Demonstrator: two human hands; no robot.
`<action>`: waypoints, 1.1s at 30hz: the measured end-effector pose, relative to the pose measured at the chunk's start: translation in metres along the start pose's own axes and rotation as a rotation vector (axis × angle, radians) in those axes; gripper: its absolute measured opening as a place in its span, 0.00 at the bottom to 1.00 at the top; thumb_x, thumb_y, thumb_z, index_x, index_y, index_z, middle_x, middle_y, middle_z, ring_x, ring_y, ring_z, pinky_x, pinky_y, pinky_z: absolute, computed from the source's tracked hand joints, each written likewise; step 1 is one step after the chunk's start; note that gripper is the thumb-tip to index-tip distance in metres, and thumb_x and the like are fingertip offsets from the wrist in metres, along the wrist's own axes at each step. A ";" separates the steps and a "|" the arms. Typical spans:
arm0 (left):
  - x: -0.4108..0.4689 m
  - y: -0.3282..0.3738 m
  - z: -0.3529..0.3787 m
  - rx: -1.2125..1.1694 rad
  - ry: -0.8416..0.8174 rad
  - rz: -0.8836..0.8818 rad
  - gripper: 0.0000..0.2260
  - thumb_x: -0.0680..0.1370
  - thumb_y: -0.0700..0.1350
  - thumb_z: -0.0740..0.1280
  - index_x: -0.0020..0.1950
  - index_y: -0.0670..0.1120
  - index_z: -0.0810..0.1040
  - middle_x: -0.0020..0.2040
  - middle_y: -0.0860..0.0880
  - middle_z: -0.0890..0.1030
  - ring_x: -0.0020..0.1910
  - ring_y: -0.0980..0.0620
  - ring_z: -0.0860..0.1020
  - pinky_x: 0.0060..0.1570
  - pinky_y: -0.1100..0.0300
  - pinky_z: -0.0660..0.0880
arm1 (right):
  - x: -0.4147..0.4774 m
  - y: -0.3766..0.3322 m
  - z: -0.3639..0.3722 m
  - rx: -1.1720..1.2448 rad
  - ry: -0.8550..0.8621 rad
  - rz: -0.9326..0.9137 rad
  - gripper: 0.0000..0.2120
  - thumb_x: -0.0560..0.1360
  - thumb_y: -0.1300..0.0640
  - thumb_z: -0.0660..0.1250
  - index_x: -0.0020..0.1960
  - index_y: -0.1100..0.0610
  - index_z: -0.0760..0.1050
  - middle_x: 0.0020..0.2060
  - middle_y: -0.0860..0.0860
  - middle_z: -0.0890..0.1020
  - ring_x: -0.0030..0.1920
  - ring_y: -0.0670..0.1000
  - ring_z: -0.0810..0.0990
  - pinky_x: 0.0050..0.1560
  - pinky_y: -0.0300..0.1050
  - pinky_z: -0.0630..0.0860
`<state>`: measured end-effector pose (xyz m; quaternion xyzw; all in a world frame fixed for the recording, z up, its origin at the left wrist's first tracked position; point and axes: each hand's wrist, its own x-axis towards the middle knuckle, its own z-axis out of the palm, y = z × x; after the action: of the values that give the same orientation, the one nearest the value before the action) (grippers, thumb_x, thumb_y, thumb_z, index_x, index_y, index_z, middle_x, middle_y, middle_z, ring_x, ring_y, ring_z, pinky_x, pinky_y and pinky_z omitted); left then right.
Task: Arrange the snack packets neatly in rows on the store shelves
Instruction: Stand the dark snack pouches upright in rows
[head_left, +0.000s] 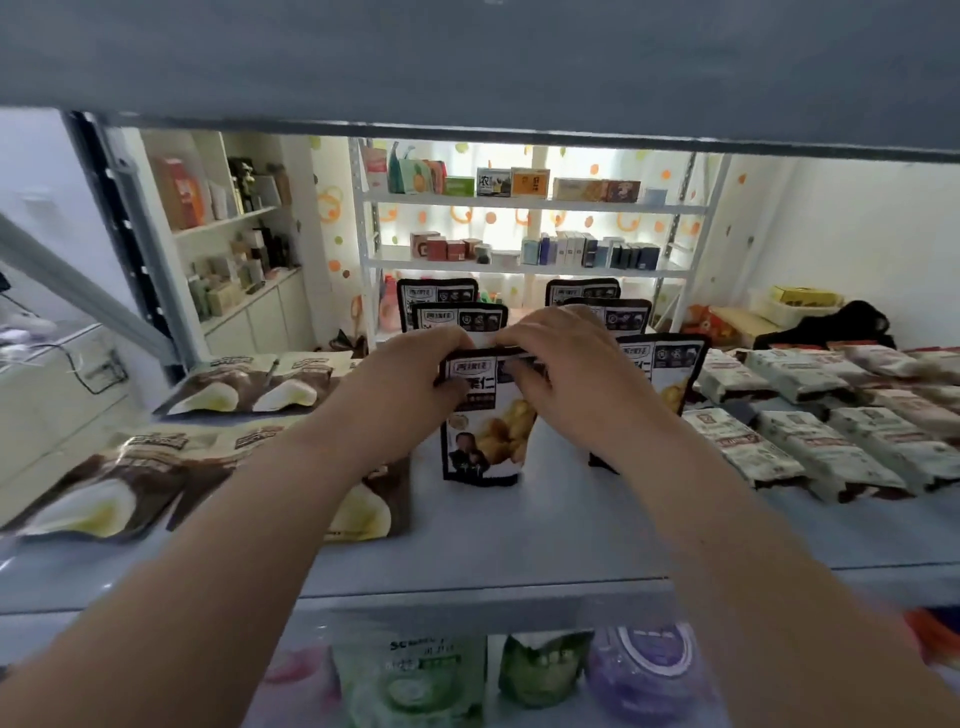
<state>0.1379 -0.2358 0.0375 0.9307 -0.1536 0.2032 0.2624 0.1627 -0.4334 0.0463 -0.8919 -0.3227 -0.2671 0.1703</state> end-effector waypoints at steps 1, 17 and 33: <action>0.002 -0.002 -0.004 -0.021 -0.037 0.008 0.06 0.76 0.48 0.67 0.48 0.60 0.73 0.40 0.60 0.78 0.38 0.64 0.77 0.35 0.62 0.71 | 0.004 0.002 -0.004 0.002 -0.048 -0.007 0.13 0.80 0.54 0.64 0.63 0.50 0.78 0.54 0.48 0.80 0.58 0.51 0.74 0.53 0.40 0.65; 0.091 -0.075 -0.010 -0.004 -0.005 -0.089 0.12 0.72 0.44 0.75 0.54 0.52 0.80 0.48 0.52 0.82 0.43 0.56 0.80 0.42 0.58 0.77 | 0.053 0.035 -0.046 -0.011 -0.409 -0.111 0.10 0.78 0.47 0.66 0.56 0.45 0.82 0.49 0.39 0.82 0.43 0.38 0.76 0.42 0.31 0.68; 0.117 -0.067 -0.029 -0.007 -0.052 0.031 0.10 0.70 0.61 0.72 0.48 0.61 0.78 0.41 0.60 0.82 0.37 0.62 0.81 0.34 0.67 0.78 | 0.134 0.087 -0.035 -0.196 -0.469 -0.208 0.10 0.77 0.51 0.67 0.58 0.48 0.79 0.43 0.40 0.77 0.42 0.40 0.74 0.41 0.31 0.66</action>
<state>0.2576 -0.1862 0.0856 0.9322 -0.1756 0.1823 0.2585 0.2950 -0.4494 0.1416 -0.9037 -0.4158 -0.0991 -0.0247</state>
